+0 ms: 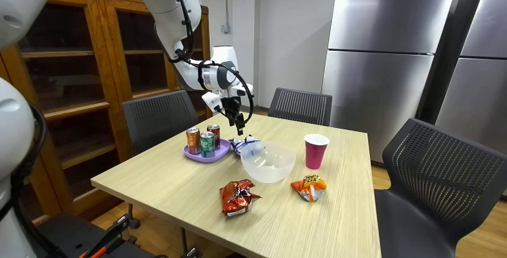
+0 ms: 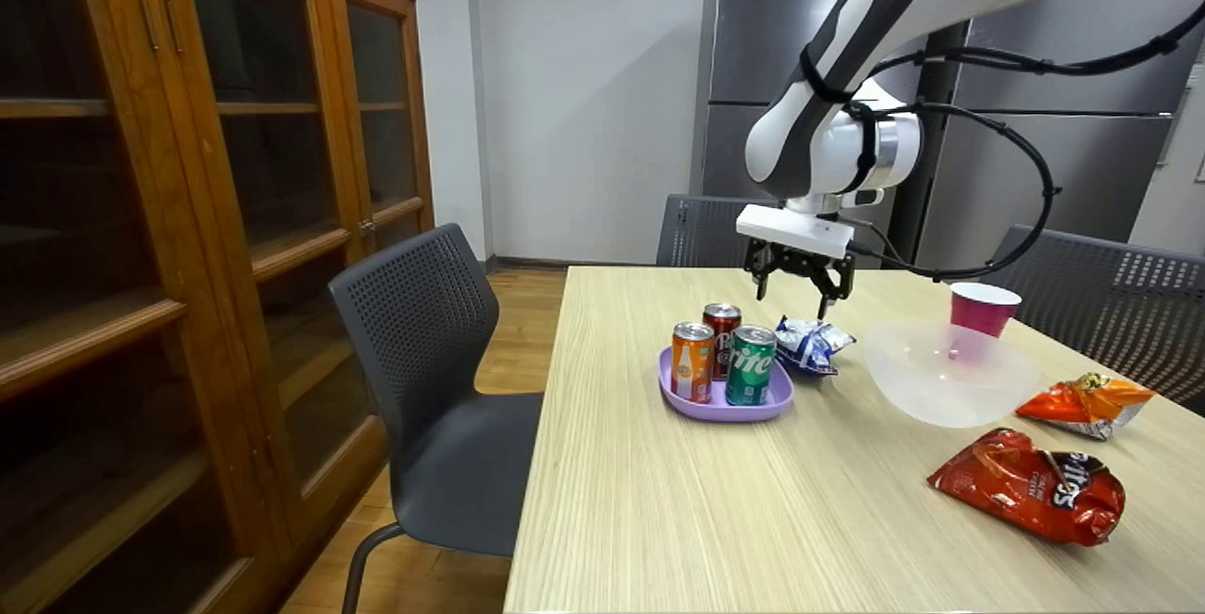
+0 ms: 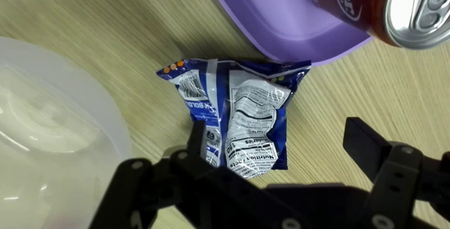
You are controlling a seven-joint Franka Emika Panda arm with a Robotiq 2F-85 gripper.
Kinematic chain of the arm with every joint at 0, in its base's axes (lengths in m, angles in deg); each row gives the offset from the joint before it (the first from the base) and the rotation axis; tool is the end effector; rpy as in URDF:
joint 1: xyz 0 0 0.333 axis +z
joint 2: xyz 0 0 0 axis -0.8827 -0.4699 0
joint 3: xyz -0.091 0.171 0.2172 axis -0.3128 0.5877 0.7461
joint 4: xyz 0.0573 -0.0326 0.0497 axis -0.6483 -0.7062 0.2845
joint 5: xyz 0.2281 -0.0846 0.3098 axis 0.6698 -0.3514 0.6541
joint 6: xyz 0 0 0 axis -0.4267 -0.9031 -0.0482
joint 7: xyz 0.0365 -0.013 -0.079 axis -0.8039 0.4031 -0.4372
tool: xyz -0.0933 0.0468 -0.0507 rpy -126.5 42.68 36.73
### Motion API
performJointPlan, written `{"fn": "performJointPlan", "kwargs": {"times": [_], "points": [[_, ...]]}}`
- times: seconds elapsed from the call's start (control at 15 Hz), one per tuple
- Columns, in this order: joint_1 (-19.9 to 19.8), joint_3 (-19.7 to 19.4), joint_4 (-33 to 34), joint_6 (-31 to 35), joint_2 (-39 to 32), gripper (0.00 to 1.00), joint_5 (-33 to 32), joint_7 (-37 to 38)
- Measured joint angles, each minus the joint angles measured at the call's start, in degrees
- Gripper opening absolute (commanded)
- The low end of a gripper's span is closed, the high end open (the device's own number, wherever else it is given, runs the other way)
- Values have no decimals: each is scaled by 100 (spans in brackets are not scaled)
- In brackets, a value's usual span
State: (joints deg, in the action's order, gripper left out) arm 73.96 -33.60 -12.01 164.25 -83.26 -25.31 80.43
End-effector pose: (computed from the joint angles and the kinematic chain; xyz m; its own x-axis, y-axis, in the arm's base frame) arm 0.6739 0.0513 0.1626 0.7855 -0.5883 0.1920 -0.5904 -0.8054 -0.0522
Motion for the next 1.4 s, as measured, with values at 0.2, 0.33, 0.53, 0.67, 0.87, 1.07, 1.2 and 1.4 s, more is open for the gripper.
{"fn": "performJointPlan", "kwargs": {"times": [0.2, 0.33, 0.53, 0.67, 0.87, 1.07, 1.2, 1.4], "points": [[-8, -41, 171, 25, -195, 100, 88, 137], [-13, -67, 271, 26, -321, 100, 145, 240], [-53, -79, 395, 45, -494, 100, 280, 325], [-102, -79, 458, 77, -594, 100, 383, 338], [-187, -77, 563, 121, -737, 100, 558, 341], [-249, -77, 680, 135, -863, 100, 695, 342], [-268, -69, 756, 136, -930, 100, 757, 343], [-274, -56, 854, 136, -1007, 100, 840, 344]]}}
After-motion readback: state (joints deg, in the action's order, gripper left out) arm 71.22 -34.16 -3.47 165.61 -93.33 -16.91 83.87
